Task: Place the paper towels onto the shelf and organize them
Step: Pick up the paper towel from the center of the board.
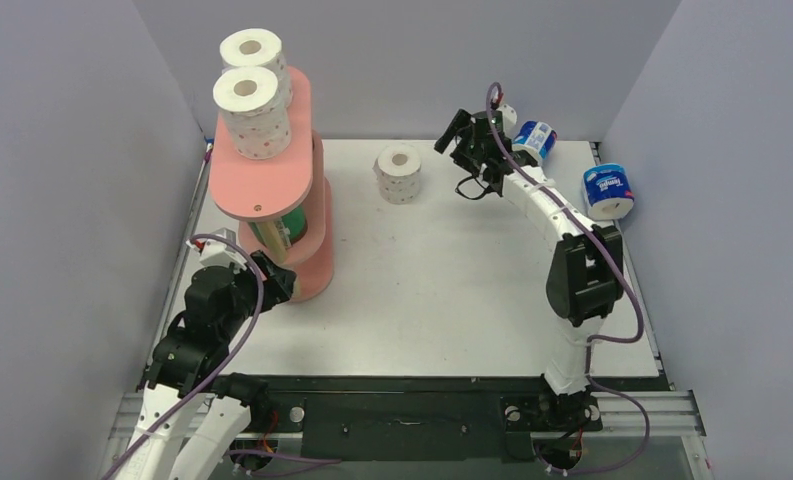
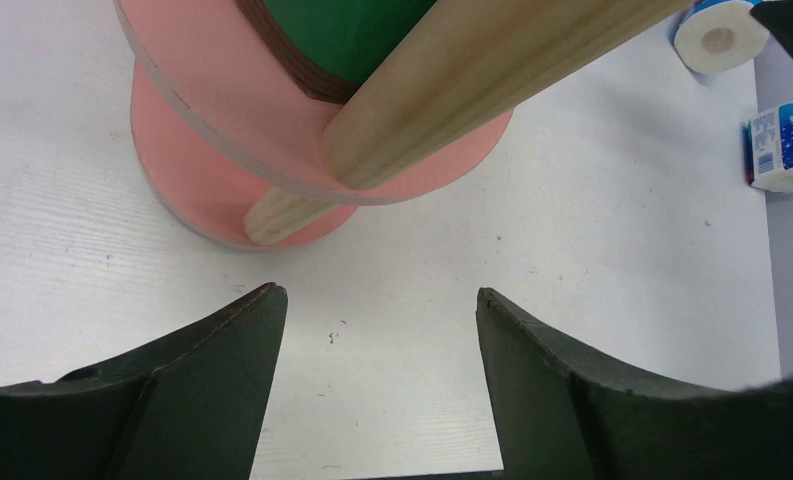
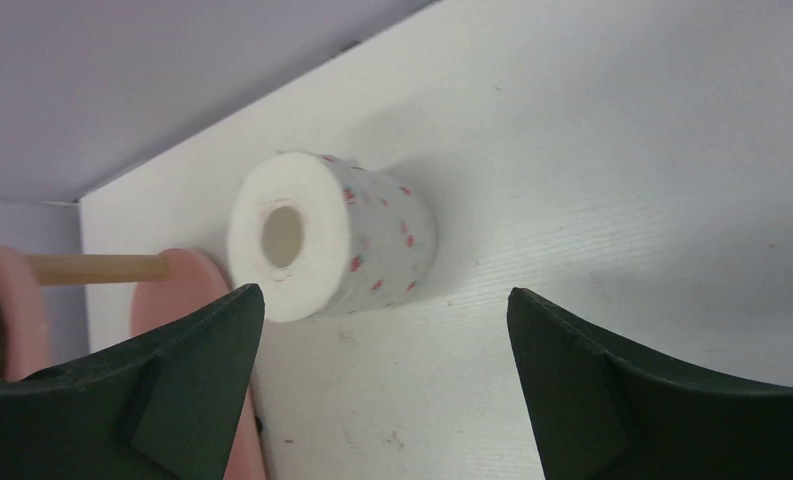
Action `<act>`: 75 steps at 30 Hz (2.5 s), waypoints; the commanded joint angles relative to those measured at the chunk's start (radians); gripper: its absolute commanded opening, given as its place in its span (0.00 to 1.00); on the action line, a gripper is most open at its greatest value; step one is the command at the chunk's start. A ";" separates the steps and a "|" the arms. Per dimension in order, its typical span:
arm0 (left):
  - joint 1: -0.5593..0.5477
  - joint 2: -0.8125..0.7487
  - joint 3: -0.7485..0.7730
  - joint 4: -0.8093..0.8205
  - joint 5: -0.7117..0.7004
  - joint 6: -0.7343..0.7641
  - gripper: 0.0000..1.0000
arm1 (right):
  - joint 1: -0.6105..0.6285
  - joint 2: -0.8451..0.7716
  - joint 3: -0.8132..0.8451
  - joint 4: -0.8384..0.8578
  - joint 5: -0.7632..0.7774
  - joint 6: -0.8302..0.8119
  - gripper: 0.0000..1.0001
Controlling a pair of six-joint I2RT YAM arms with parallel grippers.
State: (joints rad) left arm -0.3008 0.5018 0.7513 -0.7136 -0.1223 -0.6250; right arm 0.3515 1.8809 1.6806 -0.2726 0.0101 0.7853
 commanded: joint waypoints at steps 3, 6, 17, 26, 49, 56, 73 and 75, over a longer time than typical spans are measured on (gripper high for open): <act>-0.007 -0.018 -0.022 0.047 0.035 0.021 0.68 | 0.020 0.163 0.210 -0.124 0.025 -0.050 0.87; -0.010 -0.011 -0.027 0.059 0.059 0.027 0.69 | 0.020 0.221 0.279 -0.157 0.023 -0.050 0.87; -0.030 -0.008 -0.035 0.078 0.113 0.047 0.74 | 0.061 0.337 0.356 -0.116 -0.002 -0.040 0.87; -0.039 -0.013 -0.041 0.075 0.104 0.042 0.75 | 0.067 0.417 0.426 -0.142 -0.028 -0.029 0.83; -0.043 -0.005 -0.046 0.074 0.086 0.035 0.75 | 0.055 0.503 0.473 -0.112 -0.043 0.054 0.70; -0.043 -0.003 -0.048 0.076 0.086 0.034 0.75 | 0.055 0.491 0.436 -0.104 -0.048 0.055 0.55; -0.050 -0.034 -0.036 0.060 0.081 0.025 0.75 | 0.057 0.261 0.186 -0.041 -0.056 0.040 0.17; -0.052 -0.040 -0.033 0.058 0.078 0.022 0.75 | 0.063 0.194 0.119 -0.033 -0.051 0.029 0.16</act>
State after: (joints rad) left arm -0.3462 0.4782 0.7017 -0.6910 -0.0296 -0.5949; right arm 0.4110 2.2288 1.8732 -0.3130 -0.0498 0.8410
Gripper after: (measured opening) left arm 0.753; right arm 0.348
